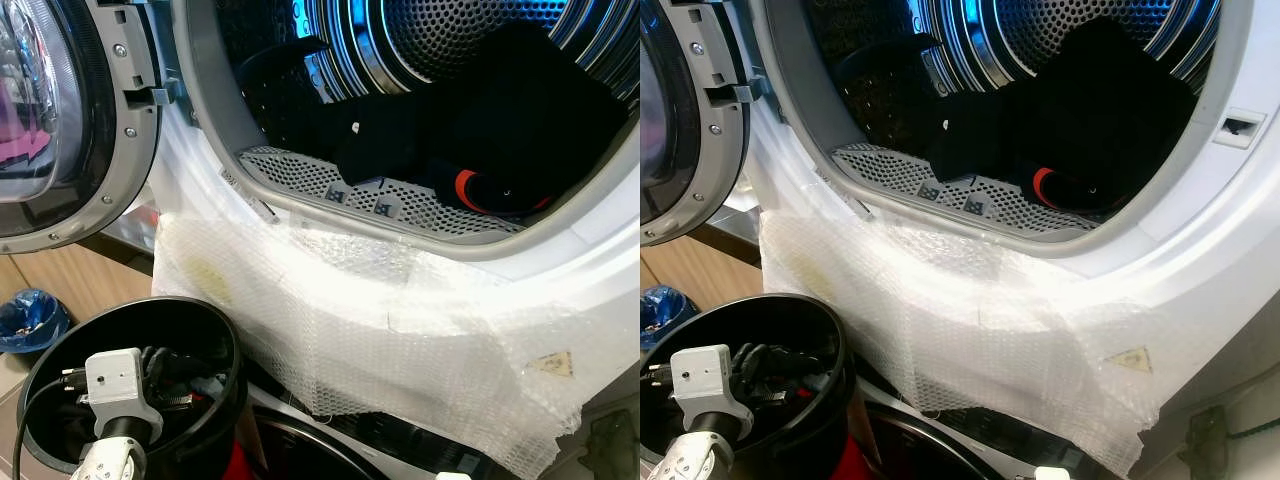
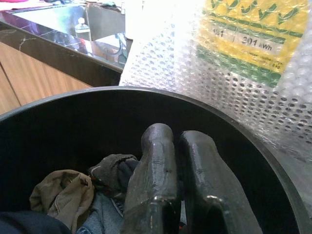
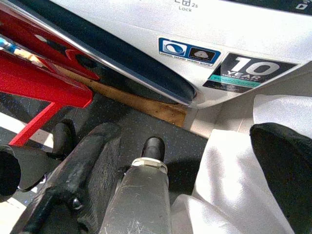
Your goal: Clothes washing
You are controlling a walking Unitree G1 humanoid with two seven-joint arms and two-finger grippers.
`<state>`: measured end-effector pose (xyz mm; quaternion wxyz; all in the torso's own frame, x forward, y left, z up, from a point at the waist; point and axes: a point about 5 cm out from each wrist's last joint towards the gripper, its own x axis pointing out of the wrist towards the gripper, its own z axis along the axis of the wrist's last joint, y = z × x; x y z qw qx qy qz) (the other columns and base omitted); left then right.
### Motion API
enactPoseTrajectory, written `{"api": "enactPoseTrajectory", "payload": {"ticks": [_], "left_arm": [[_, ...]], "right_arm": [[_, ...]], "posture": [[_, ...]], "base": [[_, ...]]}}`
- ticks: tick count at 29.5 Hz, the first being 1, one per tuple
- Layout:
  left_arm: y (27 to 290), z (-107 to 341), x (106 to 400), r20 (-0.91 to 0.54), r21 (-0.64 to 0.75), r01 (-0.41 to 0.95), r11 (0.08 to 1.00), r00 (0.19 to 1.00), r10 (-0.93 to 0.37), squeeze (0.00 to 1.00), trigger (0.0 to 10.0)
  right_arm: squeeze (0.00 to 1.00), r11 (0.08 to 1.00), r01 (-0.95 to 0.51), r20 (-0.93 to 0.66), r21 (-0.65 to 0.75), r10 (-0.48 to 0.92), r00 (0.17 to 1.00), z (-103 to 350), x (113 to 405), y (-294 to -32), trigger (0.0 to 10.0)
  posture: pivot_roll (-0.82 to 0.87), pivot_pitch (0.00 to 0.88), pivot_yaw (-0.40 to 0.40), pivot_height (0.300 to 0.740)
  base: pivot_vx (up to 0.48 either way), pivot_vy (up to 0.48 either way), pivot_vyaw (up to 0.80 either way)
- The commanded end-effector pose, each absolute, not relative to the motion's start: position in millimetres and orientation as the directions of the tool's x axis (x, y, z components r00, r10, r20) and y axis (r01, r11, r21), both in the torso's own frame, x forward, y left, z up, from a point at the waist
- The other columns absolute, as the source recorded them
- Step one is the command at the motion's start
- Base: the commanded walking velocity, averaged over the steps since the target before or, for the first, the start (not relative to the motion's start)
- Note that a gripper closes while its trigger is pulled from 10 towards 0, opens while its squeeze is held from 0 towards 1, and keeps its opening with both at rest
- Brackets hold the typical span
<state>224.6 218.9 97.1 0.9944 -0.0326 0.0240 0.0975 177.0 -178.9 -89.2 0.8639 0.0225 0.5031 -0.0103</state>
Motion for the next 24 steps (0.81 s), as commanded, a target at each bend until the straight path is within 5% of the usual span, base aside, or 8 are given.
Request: {"api": "enactPoseTrajectory", "payload": {"ticks": [1,17,18,19,20,24], "left_arm": [[218,103,225,-0.031,-0.069,-0.194,0.979,0.981,0.192,0.0,10.0],[211,110,230,-0.005,0.0,-0.058,0.998,0.998,0.058,0.0,10.0],[211,110,230,-0.005,-0.002,-0.059,0.998,0.998,0.059,0.34,10.0],[212,110,230,-0.004,-0.003,-0.06,0.998,0.998,0.06,0.34,10.0],[212,110,230,-0.004,-0.004,-0.058,0.998,0.998,0.058,1.0,10.0],[212,111,230,-0.002,-0.005,-0.059,0.998,0.998,0.059,1.0,10.0]], "right_arm": [[0.0,0.999,0.043,-0.863,0.026,0.001,0.504,-88,179,-180,10.0],[0.0,0.989,0.077,-0.832,0.13,0.067,0.551,-87,182,-166,10.0],[0.0,0.988,0.078,-0.832,0.131,0.066,0.551,-87,182,-166,10.0],[0.0,0.988,0.079,-0.832,0.131,0.066,0.551,-87,182,-166,10.0],[0.0,0.988,0.081,-0.831,0.133,0.067,0.552,-87,182,-166,10.0],[0.0,0.987,0.083,-0.833,0.136,0.068,0.549,-88,180,-166,10.0]], "posture": [[0.07,0.034,-0.052,0.74],[0.05,0.034,-0.011,0.74],[0.05,0.034,-0.011,0.74],[0.05,0.034,-0.011,0.74],[0.05,0.04,-0.011,0.74],[0.05,0.049,-0.012,0.74]], "base": [[0.0,0.0,0.0],[0.0,0.0,0.0],[0.0,0.0,0.0],[0.0,0.0,0.0],[0.0,0.0,0.0],[0.0,0.0,0.0]]}}
